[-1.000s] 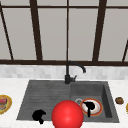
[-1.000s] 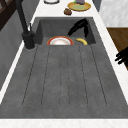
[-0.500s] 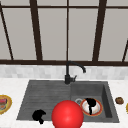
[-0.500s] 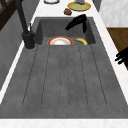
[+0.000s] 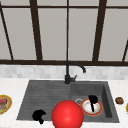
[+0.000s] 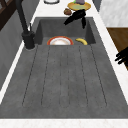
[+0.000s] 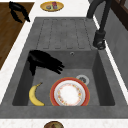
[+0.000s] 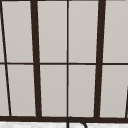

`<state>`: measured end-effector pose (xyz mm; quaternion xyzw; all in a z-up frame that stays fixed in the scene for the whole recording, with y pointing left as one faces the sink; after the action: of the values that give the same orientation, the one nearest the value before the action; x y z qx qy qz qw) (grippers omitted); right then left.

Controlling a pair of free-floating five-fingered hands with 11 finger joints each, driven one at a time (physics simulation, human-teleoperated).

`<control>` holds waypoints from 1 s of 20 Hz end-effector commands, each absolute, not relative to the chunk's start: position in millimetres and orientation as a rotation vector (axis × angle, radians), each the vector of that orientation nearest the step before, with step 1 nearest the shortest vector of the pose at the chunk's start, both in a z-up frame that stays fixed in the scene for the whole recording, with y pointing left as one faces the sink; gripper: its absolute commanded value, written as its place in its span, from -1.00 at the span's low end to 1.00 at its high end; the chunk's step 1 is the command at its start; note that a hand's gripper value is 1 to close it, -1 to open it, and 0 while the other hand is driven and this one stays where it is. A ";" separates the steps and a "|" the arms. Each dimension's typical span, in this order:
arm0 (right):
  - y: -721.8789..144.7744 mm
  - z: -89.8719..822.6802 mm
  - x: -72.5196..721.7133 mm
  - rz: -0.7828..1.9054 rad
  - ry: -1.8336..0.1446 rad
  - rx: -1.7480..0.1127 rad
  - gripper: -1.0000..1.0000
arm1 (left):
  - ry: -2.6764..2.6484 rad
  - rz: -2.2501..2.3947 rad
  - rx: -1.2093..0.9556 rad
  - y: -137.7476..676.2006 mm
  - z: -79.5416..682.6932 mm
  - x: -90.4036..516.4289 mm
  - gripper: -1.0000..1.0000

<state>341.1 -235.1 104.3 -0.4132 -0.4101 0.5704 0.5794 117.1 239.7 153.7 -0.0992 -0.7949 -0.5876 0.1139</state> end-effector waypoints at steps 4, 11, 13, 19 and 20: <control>-266.4 139.3 337.8 1.346 -0.881 -1.016 -1.00 | -2.331 -1.723 -0.291 239.7 153.7 117.1 0.00; -305.1 184.1 339.3 1.319 -0.890 -0.967 -1.00 | -2.331 -1.723 -0.291 239.7 153.7 117.1 0.00; -319.0 195.6 338.3 1.331 -0.883 -0.953 -1.00 | -2.331 -1.723 -0.291 239.7 153.7 117.1 0.00; -355.7 215.4 336.6 1.348 -0.868 -0.917 -1.00 | -2.331 -1.723 -0.291 239.7 153.7 117.1 0.00; -362.2 217.6 335.9 1.345 -0.870 -0.917 -1.00 | -2.331 -1.723 -0.291 239.7 153.7 117.1 0.00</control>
<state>338.8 -344.5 212.6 -0.4129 -0.3927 0.5758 0.5863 117.1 239.7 153.7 -0.0992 -0.7949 -0.5876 0.1139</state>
